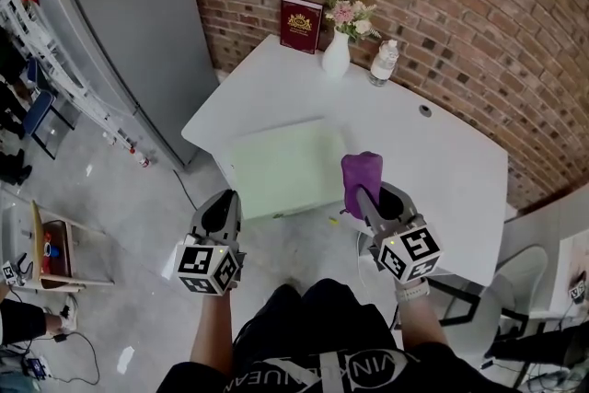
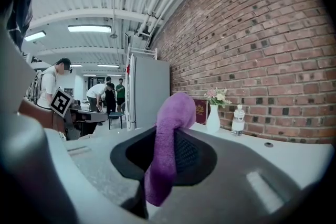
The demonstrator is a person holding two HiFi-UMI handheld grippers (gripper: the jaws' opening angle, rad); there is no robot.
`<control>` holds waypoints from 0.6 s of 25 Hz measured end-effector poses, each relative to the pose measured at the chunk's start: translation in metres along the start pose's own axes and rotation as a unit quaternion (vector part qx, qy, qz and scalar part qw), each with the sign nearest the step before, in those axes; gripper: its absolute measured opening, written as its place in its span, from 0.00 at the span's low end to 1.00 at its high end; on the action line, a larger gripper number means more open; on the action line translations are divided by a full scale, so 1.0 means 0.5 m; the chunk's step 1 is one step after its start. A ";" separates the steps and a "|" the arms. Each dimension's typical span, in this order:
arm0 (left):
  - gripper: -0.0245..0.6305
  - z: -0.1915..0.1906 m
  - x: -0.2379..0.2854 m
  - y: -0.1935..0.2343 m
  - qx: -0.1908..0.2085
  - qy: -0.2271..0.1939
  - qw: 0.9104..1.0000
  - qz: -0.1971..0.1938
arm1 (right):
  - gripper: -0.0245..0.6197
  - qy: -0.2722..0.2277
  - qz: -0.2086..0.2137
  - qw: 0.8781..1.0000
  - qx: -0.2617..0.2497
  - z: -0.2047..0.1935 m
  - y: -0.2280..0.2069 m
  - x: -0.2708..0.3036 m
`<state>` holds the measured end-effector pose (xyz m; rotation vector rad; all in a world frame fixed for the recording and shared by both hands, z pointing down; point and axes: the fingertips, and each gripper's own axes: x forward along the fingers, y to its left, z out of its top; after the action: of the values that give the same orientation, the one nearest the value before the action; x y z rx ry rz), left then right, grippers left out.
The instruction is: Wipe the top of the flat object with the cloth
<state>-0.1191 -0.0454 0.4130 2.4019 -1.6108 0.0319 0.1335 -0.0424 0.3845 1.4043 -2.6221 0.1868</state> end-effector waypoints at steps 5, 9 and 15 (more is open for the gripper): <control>0.09 -0.004 -0.002 -0.016 0.008 0.004 1.000 -0.004 | 0.15 -0.001 0.003 1.000 0.004 -0.010 0.002 -0.009; 0.09 -0.009 -0.007 -0.028 0.010 0.007 1.000 -0.004 | 0.15 0.003 0.005 1.000 0.007 -0.020 0.000 -0.019; 0.09 -0.005 -0.016 -0.034 0.012 0.005 1.000 -0.004 | 0.15 0.004 0.006 1.000 0.005 -0.018 0.004 -0.026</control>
<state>-0.1062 -0.0317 0.4110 2.4215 -1.6054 0.0616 0.1397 -0.0294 0.3909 1.3896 -2.6271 0.2073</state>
